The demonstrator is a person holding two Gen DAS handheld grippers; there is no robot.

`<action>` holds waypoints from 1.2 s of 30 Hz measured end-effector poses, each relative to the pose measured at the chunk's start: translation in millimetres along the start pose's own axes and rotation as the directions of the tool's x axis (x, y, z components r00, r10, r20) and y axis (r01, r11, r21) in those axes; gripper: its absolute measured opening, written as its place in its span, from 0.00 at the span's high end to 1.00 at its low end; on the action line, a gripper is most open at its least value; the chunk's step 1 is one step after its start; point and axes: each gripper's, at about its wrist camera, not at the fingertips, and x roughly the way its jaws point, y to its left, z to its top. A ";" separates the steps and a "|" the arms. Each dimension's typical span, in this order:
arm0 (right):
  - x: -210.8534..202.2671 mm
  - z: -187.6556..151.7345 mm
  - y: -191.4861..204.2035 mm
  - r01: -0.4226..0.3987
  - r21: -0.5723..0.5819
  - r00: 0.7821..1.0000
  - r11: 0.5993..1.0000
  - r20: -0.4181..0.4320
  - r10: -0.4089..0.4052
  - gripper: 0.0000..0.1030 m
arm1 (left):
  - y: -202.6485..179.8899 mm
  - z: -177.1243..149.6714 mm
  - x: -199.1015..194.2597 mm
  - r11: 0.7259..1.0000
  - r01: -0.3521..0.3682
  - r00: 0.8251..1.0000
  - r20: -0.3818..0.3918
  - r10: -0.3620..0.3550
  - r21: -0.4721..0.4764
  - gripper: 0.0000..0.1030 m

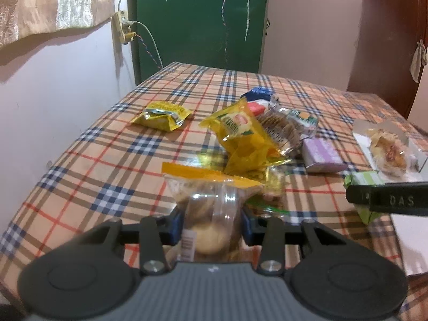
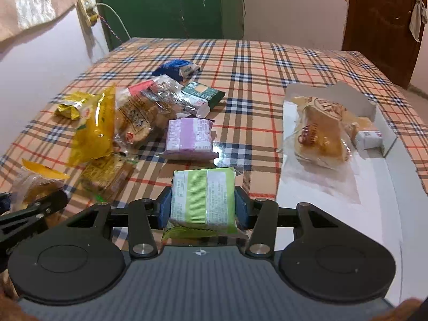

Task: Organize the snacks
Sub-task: 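Carry the cookie bag and green-white packet over the white box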

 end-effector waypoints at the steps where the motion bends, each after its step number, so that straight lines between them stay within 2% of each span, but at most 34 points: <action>1: -4.1 0.3 -1.1 -0.005 0.005 1.000 1.000 0.004 0.005 0.43 | -0.7 1.0 -2.4 1.000 0.001 1.000 0.004 -0.001 -0.004 0.61; 16: -62.6 2.2 -10.5 -0.031 0.008 0.996 0.999 0.086 0.030 0.43 | -24.4 18.5 -39.1 1.000 0.029 0.997 0.065 -0.030 0.008 0.61; 36: -104.5 -3.5 -29.3 0.014 0.031 0.989 0.999 0.145 -0.018 0.43 | -49.1 27.6 -61.3 0.998 0.049 0.992 0.110 -0.054 0.047 0.61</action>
